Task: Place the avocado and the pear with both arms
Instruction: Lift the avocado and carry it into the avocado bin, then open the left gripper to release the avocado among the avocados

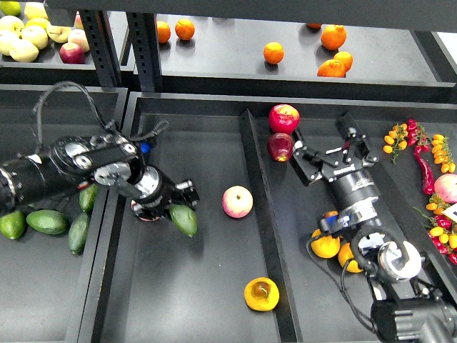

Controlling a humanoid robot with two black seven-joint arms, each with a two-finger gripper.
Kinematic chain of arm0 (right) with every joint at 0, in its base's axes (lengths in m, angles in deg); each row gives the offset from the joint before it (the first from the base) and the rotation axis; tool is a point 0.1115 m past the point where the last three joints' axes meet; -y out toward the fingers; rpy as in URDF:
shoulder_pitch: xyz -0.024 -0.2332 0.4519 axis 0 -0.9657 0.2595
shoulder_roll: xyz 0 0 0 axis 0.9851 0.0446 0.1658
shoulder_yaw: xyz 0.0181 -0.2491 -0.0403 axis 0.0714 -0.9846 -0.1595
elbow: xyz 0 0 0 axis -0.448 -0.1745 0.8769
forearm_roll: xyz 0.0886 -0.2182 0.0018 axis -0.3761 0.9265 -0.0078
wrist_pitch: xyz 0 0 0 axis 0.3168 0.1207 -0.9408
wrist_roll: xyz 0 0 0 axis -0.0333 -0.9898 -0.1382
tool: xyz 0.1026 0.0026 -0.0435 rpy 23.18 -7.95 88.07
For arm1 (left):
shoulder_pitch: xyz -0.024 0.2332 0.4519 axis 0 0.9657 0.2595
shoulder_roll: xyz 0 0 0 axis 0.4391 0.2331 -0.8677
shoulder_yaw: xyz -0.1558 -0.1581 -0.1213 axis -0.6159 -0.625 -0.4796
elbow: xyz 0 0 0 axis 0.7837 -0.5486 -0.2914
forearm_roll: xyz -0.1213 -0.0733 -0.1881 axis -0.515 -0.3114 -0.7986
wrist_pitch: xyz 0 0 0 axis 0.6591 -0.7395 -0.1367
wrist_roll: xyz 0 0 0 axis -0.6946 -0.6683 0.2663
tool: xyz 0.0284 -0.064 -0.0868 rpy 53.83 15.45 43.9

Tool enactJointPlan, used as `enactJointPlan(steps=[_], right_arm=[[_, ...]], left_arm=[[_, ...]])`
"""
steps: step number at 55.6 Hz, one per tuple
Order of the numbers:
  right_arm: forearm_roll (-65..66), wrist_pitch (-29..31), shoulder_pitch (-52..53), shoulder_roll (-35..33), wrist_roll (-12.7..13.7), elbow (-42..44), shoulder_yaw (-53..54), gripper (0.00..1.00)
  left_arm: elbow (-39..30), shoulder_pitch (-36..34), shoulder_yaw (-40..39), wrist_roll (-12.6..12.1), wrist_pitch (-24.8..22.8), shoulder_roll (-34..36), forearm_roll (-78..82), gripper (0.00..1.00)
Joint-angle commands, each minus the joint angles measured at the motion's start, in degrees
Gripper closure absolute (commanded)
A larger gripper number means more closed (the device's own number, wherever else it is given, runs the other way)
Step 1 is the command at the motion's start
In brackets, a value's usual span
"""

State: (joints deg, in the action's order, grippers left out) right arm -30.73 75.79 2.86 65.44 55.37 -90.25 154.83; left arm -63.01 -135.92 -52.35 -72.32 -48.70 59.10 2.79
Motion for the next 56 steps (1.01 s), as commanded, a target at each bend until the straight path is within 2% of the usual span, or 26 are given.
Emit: enactJointPlan(steps=[1,14,21,34,39,56], right_arm=[[0.02,-0.09,0.78,0.00,0.00,1.04,0.20,0.00],[0.02,-0.09,0.87,0.00,-0.18,1.31,0.20,0.00],[0.02,0.00,0.78,0.00,-0.18,1.22,0.20,0.00],[-0.07,0.00,0.43,0.00,-0.09,1.04,-0.06,0.00],[-0.07,0.17,0.17,0.00,-0.09,0.96,-0.33,0.00],[-0.07,0.35,-0.10,0.00,-0.09,0.87,-0.59,0.00]], left_arm=[[-0.07,-0.11,-0.36,0.00,0.02,5.02,0.10,0.65],[0.02,0.68,-0.63,0.00,0.02,13.02,0.19,0.64],[0.02,1.91,-1.42,0.00,0.02,14.87,0.27,0.63],[1.07,7.18,-3.35,0.00,0.02,14.35,2.73,0.62],[2.04,11.14,-6.60,0.00,0.02,13.73,6.95,0.61],[3.27,14.57,-7.48,0.00,0.02,12.15,10.91,0.58]])
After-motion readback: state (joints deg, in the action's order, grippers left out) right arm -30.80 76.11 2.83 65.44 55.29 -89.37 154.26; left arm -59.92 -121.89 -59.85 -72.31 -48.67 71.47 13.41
